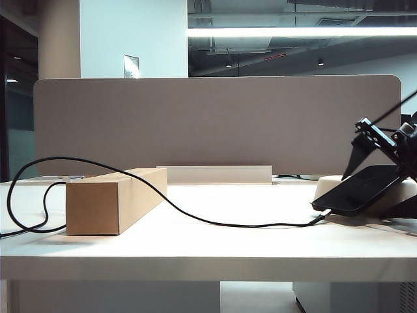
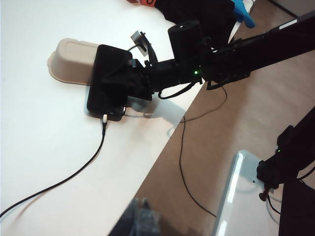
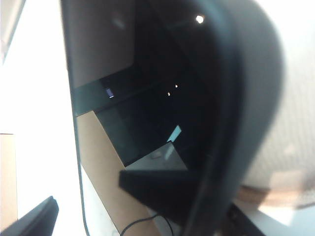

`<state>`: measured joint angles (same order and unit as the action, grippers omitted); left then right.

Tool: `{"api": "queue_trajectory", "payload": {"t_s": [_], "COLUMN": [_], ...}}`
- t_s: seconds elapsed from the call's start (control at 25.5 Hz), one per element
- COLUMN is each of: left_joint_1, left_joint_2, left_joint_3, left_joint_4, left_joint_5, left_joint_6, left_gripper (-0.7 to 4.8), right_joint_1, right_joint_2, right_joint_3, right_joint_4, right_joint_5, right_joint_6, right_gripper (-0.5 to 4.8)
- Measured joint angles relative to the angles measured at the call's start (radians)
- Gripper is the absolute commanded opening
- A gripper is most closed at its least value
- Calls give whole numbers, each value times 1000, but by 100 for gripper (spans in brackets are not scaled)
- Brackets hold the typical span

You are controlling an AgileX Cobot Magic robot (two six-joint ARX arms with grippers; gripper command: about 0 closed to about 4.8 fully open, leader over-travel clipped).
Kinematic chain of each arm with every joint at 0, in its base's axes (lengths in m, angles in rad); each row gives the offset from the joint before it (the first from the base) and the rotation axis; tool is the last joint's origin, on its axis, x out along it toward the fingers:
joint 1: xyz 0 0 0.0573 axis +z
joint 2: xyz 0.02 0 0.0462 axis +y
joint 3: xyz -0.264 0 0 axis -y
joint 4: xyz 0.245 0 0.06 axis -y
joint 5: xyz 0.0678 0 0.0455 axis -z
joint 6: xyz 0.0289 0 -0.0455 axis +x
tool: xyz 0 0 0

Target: Pick up the charging cable and the phone, plug the charging cable into the charging port on the phone, and finally place them back on the table.

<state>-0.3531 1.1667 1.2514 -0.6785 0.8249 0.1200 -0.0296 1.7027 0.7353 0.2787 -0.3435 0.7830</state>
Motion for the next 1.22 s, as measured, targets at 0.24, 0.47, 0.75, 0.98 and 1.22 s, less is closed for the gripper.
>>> {"api": "queue_trajectory", "payload": {"t_s": [0.24, 0.47, 0.75, 0.98, 1.22], "left_joint_1": [0, 1, 0, 1, 3], "left_joint_2": [-33, -71, -91, -106, -129], "left_joint_3": [0, 0, 0, 0, 0], "left_joint_4": [-31, -85, -97, -101, -114], "left_joint_5": [-9, -124, -137, -259, -341], "left_joint_6": [18, 79, 90, 101, 113], "left_gripper": [-6, -6, -6, -6, -6], "right_joint_1": [-47, -143, -252, -289, -292], "right_joint_2": [-14, -83, -314, -531, -692], "right_joint_3": [4, 4, -16, -15, -15], "right_joint_4": [-79, -274, -517, -570, -569], "right_joint_5": [-85, -132, -103, -102, -143], "right_joint_6": [-50, -176, -340, -487, -542], "right_gripper": [431, 420, 76, -2, -2]}}
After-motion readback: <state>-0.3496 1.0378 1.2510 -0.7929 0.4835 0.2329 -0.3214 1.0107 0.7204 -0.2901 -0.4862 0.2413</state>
